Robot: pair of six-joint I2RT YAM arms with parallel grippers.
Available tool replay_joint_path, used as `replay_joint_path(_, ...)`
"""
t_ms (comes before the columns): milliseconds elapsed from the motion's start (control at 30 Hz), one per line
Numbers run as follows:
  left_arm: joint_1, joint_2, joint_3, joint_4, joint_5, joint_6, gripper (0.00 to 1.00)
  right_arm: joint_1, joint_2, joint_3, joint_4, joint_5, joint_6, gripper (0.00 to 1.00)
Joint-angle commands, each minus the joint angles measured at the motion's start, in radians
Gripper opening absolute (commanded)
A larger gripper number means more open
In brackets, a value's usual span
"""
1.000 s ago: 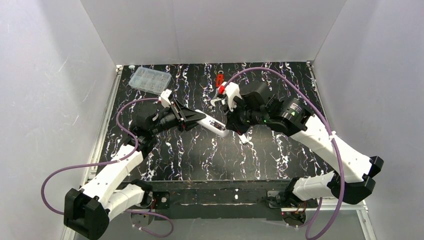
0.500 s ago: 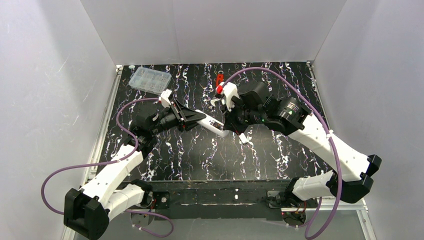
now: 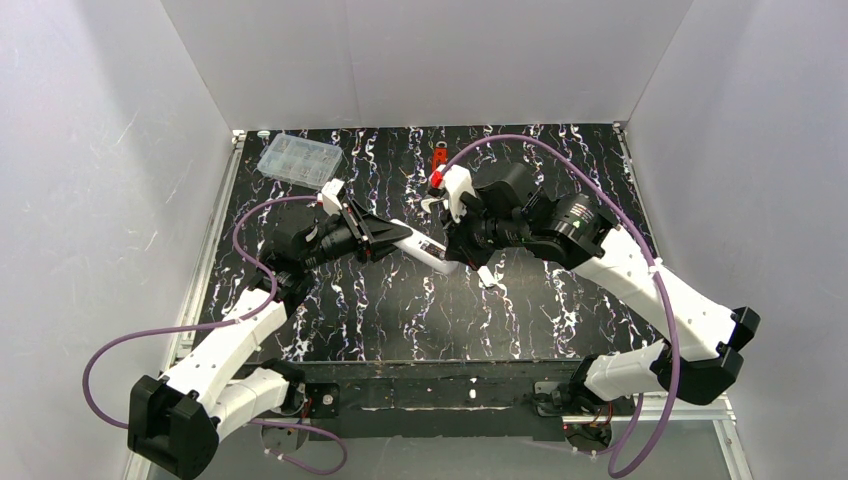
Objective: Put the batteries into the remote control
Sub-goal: Load the battery into the remote control.
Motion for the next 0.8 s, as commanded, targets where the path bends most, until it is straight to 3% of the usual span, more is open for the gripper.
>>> replay_joint_path(0, -0.004, -0.015, 0.002, 0.071, 0.033, 0.0, 0.0, -0.001, 0.007, 0.021, 0.046, -0.019, -0.008, 0.01)
replay_joint_path(767, -0.004, -0.007, 0.003, 0.079, 0.039, -0.002, 0.0, -0.002, 0.04, 0.046, 0.065, -0.022, -0.019, 0.01)
